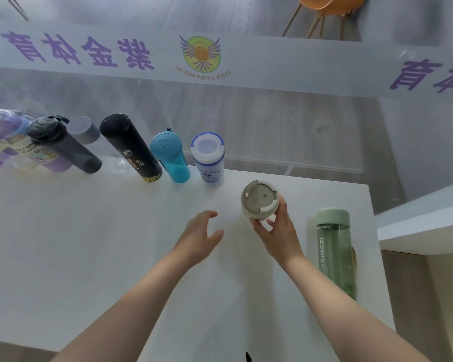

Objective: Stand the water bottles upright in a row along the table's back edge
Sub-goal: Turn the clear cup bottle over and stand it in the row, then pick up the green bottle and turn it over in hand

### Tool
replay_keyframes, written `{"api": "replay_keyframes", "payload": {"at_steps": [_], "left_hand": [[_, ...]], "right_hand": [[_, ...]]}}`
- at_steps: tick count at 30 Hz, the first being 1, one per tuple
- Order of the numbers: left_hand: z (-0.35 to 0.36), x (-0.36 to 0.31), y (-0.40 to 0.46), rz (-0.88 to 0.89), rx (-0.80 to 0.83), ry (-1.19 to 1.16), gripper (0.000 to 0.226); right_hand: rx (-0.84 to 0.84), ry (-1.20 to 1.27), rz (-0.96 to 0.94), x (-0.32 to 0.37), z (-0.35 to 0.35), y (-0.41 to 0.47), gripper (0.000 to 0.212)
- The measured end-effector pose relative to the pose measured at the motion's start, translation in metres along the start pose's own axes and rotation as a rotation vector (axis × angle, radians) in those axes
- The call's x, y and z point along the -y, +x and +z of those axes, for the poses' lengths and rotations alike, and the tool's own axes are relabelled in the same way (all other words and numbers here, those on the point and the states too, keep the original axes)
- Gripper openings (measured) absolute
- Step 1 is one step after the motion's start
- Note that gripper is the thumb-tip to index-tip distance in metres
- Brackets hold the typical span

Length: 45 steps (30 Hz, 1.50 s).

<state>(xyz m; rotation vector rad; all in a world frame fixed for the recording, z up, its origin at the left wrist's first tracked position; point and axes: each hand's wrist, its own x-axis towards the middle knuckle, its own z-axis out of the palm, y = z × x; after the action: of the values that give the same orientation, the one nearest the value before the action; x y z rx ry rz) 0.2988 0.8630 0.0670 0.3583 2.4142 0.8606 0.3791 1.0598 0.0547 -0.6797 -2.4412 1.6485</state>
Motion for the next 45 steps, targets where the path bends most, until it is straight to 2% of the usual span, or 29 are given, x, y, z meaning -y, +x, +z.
{"api": "replay_keyframes", "payload": {"at_steps": [5, 8, 11, 22, 25, 30, 37, 42, 45], "left_hand": [[0.000, 0.042, 0.013, -0.116, 0.074, 0.483, 0.091], [0.010, 0.049, 0.012, -0.115, 0.134, 0.616, 0.109], [0.014, 0.050, 0.012, -0.110, 0.146, 0.663, 0.114], [0.015, 0.052, 0.014, -0.136, 0.140, 0.605, 0.116], [0.015, 0.054, 0.014, -0.133, 0.135, 0.582, 0.116], [0.014, 0.054, 0.012, -0.118, 0.130, 0.579, 0.114], [0.012, 0.051, 0.009, -0.114, 0.126, 0.572, 0.101], [0.037, 0.042, -0.011, 0.098, 0.089, 0.596, 0.076], [0.058, 0.034, -0.031, 0.209, 0.127, 0.606, 0.075]], "right_hand": [[-0.076, 0.012, 0.002, 0.006, 0.005, 0.046, 0.079], [-0.113, 0.017, -0.003, 0.008, 0.008, 0.068, 0.077], [-0.127, 0.045, -0.009, 0.010, 0.010, 0.082, 0.076], [-0.137, 0.051, -0.004, 0.012, 0.013, 0.090, 0.073], [-0.106, -0.015, 0.021, 0.015, 0.009, 0.093, 0.071], [-0.024, -0.193, 0.153, 0.008, -0.005, 0.079, 0.082], [-0.031, -0.401, -0.041, 0.006, -0.056, 0.005, 0.057], [-0.145, -0.599, -0.052, -0.020, -0.101, -0.046, 0.054], [-0.173, -0.615, 0.130, -0.039, -0.118, -0.075, 0.065]]}}
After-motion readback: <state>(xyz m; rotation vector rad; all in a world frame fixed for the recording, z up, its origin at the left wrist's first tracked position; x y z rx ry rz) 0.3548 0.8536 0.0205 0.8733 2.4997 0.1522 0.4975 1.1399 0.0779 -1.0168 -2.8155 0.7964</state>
